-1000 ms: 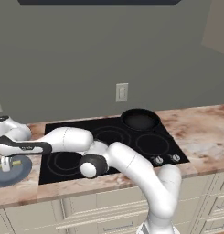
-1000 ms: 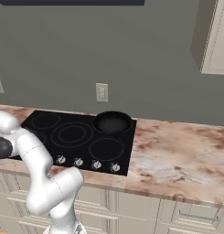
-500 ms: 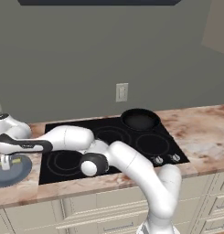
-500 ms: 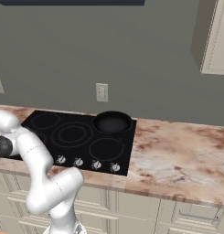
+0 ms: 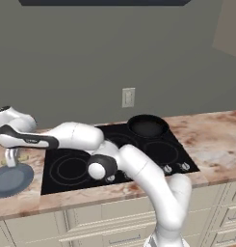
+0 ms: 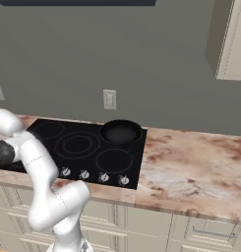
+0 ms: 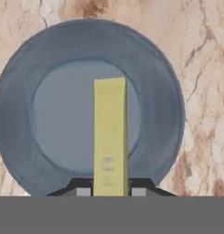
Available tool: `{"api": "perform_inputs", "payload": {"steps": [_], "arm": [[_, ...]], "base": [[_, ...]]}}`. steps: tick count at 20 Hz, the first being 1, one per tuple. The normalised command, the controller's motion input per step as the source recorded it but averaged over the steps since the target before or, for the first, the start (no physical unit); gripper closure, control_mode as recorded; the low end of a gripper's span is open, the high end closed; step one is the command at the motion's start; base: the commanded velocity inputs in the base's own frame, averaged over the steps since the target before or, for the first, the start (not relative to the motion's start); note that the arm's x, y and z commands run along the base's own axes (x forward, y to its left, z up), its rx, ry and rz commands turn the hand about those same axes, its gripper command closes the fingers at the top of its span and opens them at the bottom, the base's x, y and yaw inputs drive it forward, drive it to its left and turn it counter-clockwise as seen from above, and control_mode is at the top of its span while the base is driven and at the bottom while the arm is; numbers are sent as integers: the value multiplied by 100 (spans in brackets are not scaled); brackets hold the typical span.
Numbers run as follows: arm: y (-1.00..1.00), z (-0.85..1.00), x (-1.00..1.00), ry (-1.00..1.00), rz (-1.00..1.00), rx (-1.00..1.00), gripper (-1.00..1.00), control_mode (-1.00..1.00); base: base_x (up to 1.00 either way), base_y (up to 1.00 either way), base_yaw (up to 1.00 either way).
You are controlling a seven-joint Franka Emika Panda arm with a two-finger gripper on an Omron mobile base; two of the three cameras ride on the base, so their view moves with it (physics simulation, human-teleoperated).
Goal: Pick up the butter stick and place it in the pan. Then turn on the burner for the pan.
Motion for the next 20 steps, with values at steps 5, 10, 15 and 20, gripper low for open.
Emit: {"api": "perform_inputs", "payload": {"steps": [5, 10, 15, 20], "arm": [[-65, 38, -7, 0, -14, 0, 100, -100], [-74, 36, -6, 0, -14, 0, 100, -100], [-87, 22, -15, 0, -12, 0, 100, -100], [-80, 1, -17, -8, -12, 0, 100, -100]], "base": [[0, 0, 0], [0, 0, 0], [0, 0, 0], [0, 0, 0]]}}
